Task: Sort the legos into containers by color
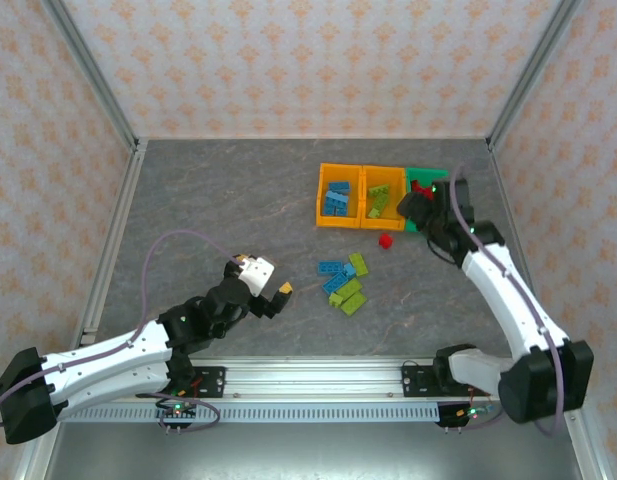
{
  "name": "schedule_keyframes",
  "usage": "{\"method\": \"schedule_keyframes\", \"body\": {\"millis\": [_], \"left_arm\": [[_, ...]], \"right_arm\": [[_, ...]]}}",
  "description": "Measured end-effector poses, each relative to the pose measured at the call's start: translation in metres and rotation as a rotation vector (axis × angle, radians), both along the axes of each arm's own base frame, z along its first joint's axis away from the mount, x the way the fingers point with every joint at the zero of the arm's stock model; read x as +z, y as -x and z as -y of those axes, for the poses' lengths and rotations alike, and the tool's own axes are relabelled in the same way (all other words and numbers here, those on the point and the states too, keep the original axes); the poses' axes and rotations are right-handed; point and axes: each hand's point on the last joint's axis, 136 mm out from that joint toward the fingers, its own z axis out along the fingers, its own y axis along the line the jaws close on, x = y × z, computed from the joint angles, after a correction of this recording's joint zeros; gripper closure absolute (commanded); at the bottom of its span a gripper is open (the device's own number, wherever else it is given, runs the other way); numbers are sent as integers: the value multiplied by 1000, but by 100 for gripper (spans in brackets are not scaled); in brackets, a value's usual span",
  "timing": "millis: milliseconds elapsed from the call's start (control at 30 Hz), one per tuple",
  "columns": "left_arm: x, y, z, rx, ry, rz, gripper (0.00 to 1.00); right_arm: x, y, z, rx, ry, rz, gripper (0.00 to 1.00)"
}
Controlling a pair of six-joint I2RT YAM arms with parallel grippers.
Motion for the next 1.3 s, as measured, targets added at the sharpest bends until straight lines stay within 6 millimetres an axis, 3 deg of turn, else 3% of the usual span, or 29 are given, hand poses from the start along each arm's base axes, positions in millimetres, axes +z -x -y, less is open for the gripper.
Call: {"method": "schedule_keyframes", "body": {"millis": [167, 400, 500, 700, 900, 1167, 1300], "left_arm": [[1, -1, 2, -3, 8, 4, 0], [-6, -2, 3, -3, -14, -12, 0], [-6, -2, 3, -2, -14, -11, 0], [-6, -2, 3, -2, -14, -11, 0], [-6, -2, 3, -3, -14, -12, 0], [-5, -2, 3, -2, -12, -10, 0], [-5, -2, 3, -2, -12, -10, 0]], "right_arm": [[-53, 21, -27, 134, 47, -141, 22], [-126, 6, -34, 156, 105, -350, 22], [-144, -10, -35, 153, 135, -382, 23], [-156, -35, -37, 140, 163, -362, 24], [-163, -44, -32, 121, 198, -363, 36], [-173, -45, -24, 102, 201, -385, 55], [-173, -32, -21, 88, 184, -368, 61]]}}
